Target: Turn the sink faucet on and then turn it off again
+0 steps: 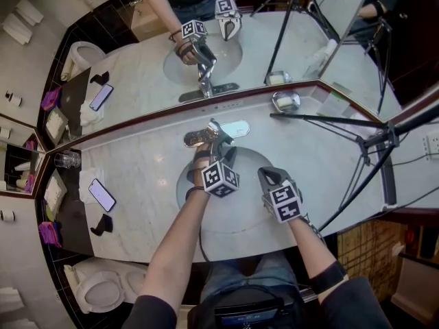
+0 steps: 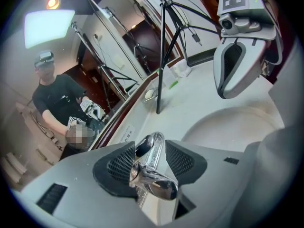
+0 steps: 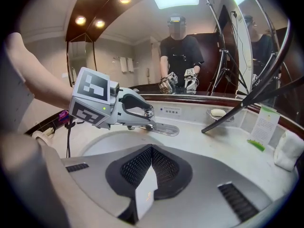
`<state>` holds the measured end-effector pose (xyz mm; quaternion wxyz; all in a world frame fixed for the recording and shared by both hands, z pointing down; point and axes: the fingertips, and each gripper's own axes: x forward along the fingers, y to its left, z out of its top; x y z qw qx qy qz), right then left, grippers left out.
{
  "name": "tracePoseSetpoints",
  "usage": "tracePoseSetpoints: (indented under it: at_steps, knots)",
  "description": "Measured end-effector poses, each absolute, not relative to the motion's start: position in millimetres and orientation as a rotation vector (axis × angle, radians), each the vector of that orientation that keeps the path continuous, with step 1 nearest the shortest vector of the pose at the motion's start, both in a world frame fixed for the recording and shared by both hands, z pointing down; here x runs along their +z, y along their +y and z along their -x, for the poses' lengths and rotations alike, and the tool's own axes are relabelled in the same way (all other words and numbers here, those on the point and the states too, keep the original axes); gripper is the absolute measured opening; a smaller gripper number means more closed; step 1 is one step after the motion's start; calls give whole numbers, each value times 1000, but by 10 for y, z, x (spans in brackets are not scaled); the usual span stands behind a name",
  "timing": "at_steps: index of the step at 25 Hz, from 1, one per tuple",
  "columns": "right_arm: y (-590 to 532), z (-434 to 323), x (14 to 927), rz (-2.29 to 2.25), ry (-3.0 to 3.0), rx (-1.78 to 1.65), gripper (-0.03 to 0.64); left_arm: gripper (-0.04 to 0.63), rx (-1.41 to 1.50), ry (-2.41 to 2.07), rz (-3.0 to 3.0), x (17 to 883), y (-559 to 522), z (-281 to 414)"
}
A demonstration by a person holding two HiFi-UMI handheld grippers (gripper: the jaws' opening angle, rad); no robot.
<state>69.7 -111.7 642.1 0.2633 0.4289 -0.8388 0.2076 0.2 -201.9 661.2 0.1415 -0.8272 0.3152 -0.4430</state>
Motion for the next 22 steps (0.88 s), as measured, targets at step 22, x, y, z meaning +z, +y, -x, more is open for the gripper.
tracePoseSetpoints:
  at_steps: [22]
  knots:
    - [-781,-618,5534,-1207,-2319,393,22,2,-940,1425,2564,5166,-937,893]
